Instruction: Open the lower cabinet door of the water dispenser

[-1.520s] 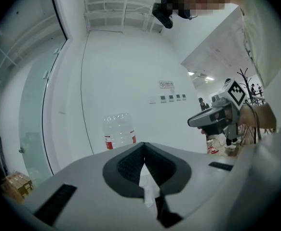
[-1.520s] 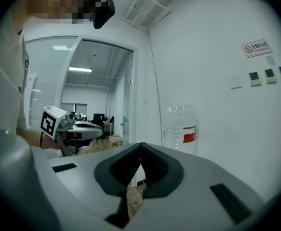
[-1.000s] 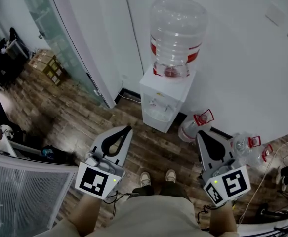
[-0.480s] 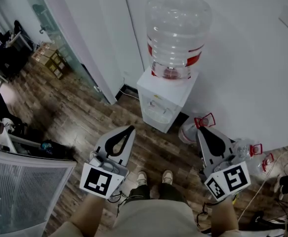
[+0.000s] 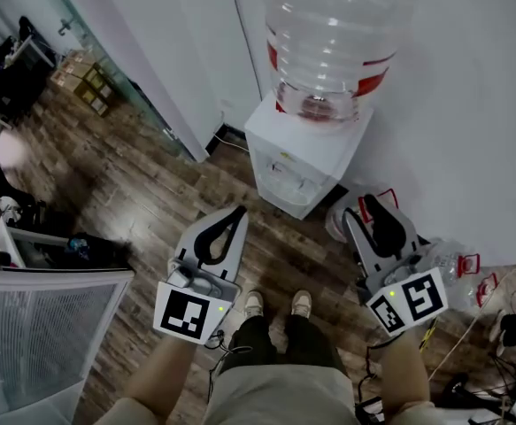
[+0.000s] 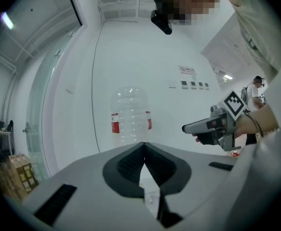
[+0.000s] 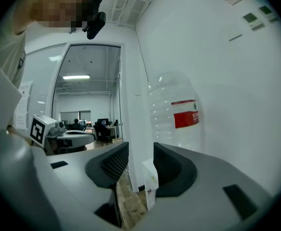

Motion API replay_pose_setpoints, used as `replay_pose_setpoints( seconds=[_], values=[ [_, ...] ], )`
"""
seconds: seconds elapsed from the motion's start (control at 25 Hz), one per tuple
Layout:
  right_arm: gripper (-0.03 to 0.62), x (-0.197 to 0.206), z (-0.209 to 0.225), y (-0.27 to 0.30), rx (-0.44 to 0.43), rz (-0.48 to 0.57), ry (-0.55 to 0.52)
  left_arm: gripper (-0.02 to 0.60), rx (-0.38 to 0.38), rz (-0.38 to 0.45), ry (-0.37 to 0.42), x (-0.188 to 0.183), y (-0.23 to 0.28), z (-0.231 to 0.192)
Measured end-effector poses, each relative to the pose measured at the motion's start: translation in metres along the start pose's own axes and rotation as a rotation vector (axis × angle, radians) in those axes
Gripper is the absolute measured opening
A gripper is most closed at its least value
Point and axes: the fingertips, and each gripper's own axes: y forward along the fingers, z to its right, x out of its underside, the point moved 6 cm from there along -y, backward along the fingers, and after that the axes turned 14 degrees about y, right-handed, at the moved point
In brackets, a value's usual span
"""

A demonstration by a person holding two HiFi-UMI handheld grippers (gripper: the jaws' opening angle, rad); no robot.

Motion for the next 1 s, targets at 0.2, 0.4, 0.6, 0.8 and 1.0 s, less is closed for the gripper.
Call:
replay_pose_setpoints(
  seconds=[0.2, 0.4, 0.6, 0.8, 1.0],
  values=[
    [0.211, 0.053, 0.029, 0.028, 0.028, -0.062, 0.020, 0.006, 0.095, -0.002, 0.034, 0.043, 0.016, 0.012],
    [0.264, 0.122, 0.050, 0.055, 0.056, -0.132, 0.012, 0.006, 0.097, -0.031, 0.004, 0.098, 0.029, 0.016],
    [0.264, 0.185, 0.081, 0.068, 0.116, -0.177, 0.038, 0.006, 0.088, -0.070, -0.022, 0.157, 0.045, 0.020],
    [0.282, 0.251, 0.124, 0.075, 0.181, -0.224, 0.063, 0.006, 0.054, -0.077, -0.072, 0.215, 0.062, 0.024],
    [0.295, 0.310, 0.157, 0.088, 0.211, -0.236, 0.065, 0.006, 0.054, -0.084, -0.092, 0.273, 0.077, 0.034]
  ],
)
